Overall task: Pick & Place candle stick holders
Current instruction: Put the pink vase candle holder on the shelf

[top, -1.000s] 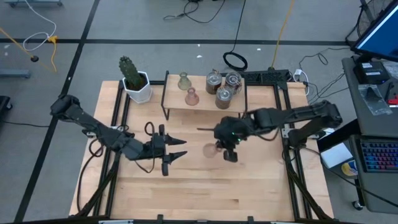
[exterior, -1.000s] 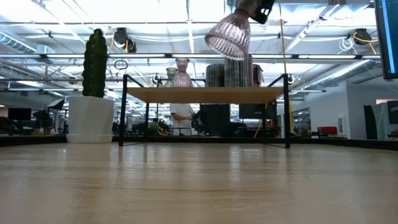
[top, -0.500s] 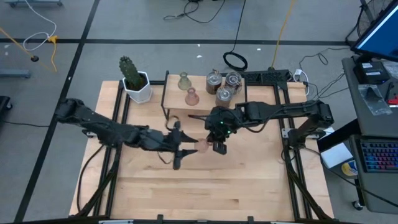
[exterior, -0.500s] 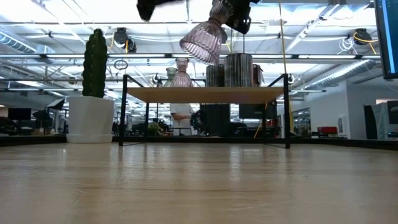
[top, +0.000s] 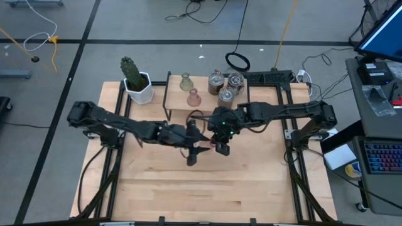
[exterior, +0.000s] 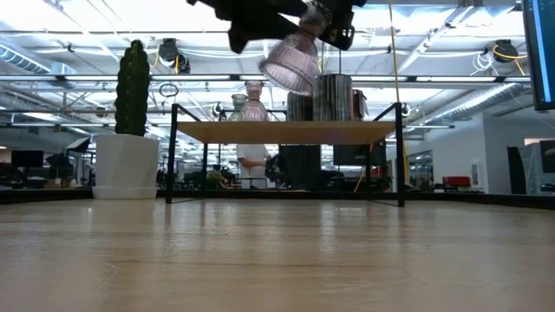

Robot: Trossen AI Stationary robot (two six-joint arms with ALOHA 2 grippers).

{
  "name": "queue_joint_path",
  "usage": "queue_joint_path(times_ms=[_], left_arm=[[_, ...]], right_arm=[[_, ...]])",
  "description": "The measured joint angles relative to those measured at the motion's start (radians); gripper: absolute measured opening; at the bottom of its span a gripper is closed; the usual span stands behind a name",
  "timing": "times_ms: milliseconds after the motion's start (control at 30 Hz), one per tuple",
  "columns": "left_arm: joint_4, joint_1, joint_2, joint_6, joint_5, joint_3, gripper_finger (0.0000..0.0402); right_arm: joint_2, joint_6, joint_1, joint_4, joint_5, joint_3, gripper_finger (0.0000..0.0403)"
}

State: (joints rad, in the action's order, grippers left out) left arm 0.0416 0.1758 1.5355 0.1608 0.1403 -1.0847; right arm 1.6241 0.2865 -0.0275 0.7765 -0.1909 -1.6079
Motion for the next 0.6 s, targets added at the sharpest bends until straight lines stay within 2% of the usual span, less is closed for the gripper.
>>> queue_joint_path(times_ms=[267,467,600], left_arm=[[-0.134,-0.041,0.102,0.006,-0.017,-0.139,0.0182],[-0.12,-0.063,0.126,0.045,-0.084,-0.147,0.0182],[-0.122,-0.062,0.126,0.052,-0.091,-0.147,0.0182]], right_arm=[[0.0,-0.007,0.0,0.06,0.008,0.002,0.0025],[0.0,-0.034,0.0,0.089,0.007,0.002,0.0025],[0.0,-0.058,-0.001,0.083,0.005,0.002,0.0025]])
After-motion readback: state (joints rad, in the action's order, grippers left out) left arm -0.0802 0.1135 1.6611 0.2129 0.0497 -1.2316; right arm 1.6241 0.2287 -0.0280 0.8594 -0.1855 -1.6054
